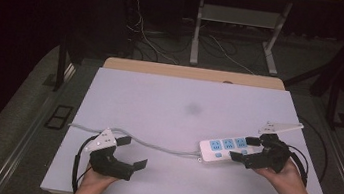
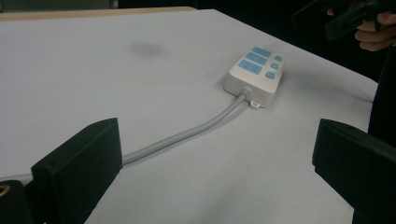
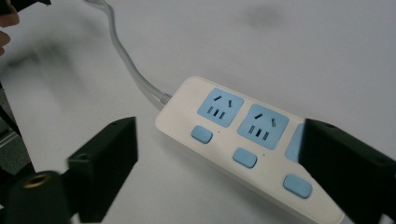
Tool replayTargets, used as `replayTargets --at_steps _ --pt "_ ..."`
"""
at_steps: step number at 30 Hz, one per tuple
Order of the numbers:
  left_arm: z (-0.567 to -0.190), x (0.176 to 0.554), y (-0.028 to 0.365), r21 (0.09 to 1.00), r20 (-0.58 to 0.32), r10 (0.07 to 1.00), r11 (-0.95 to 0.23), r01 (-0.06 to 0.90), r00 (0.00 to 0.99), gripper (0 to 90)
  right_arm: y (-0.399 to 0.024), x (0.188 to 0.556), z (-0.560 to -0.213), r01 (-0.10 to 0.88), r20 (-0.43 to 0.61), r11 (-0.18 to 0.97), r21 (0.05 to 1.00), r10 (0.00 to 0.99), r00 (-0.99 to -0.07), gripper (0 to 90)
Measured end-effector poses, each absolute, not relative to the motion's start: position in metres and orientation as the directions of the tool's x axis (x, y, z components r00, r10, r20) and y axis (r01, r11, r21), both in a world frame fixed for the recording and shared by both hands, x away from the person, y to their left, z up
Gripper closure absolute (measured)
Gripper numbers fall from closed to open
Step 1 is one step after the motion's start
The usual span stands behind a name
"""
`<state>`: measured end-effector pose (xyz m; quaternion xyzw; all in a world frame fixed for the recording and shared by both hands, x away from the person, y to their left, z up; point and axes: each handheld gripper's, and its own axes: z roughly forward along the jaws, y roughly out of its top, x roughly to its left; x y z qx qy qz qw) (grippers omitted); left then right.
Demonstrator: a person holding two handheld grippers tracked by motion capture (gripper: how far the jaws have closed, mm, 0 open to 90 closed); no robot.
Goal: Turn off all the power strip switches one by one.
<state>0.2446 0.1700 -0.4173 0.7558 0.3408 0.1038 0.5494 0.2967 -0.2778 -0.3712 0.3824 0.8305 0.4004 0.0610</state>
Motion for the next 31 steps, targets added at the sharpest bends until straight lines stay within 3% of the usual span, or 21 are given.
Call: replayTargets --at_steps 3,4,19,31 --pt "-0.417 0.244 0.170 0.901 -0.218 0.630 -0.164 0.402 0.745 0.0 -0.283 0.289 -0.373 0.581 0.210 0.367 0.726 0.686 -0.696 8.7" --pt "-0.417 0.244 0.170 0.901 -0.218 0.630 -0.164 0.401 0.746 0.0 -0.284 0.287 -0.374 0.584 0.217 0.363 0.726 0.685 -0.695 0.0" --pt "-0.418 0.244 0.168 0.899 -0.208 0.628 -0.178 0.399 0.750 0.0 -0.308 0.249 -0.405 0.585 0.278 0.222 0.780 0.714 -0.642 0.3" --pt "-0.419 0.244 0.166 0.895 -0.200 0.626 -0.196 0.400 0.754 0.0 -0.312 0.235 -0.424 0.585 0.292 0.181 0.791 0.728 -0.620 0.3"
